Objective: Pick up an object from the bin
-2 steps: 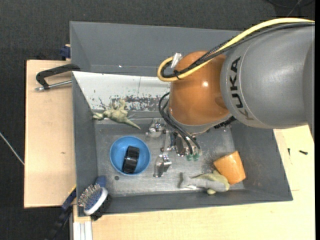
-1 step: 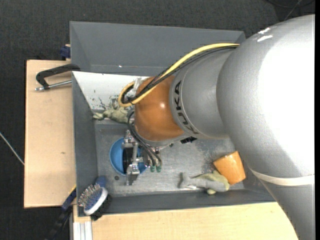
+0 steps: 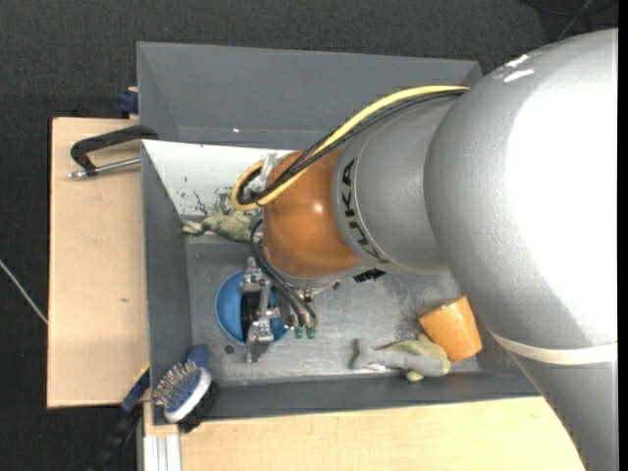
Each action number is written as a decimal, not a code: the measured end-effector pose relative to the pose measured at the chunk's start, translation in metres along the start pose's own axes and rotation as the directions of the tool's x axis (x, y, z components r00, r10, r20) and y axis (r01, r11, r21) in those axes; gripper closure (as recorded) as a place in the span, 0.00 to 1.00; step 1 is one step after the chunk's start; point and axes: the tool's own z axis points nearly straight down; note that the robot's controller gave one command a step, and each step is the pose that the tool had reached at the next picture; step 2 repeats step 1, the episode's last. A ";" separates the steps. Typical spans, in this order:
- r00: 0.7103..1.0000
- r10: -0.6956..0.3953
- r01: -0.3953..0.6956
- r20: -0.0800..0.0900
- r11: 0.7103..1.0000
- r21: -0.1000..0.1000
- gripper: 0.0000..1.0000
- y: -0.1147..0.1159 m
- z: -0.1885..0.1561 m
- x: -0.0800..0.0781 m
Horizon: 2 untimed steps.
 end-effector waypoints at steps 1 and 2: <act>0.953 -0.303 0.303 0.007 0.953 -0.001 1.00 0.015 -0.141 0.013; 0.953 -0.303 0.303 0.007 0.953 -0.001 1.00 0.015 -0.141 0.013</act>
Offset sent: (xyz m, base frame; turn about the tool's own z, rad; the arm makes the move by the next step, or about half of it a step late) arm -0.0158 0.0120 0.1368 -0.3069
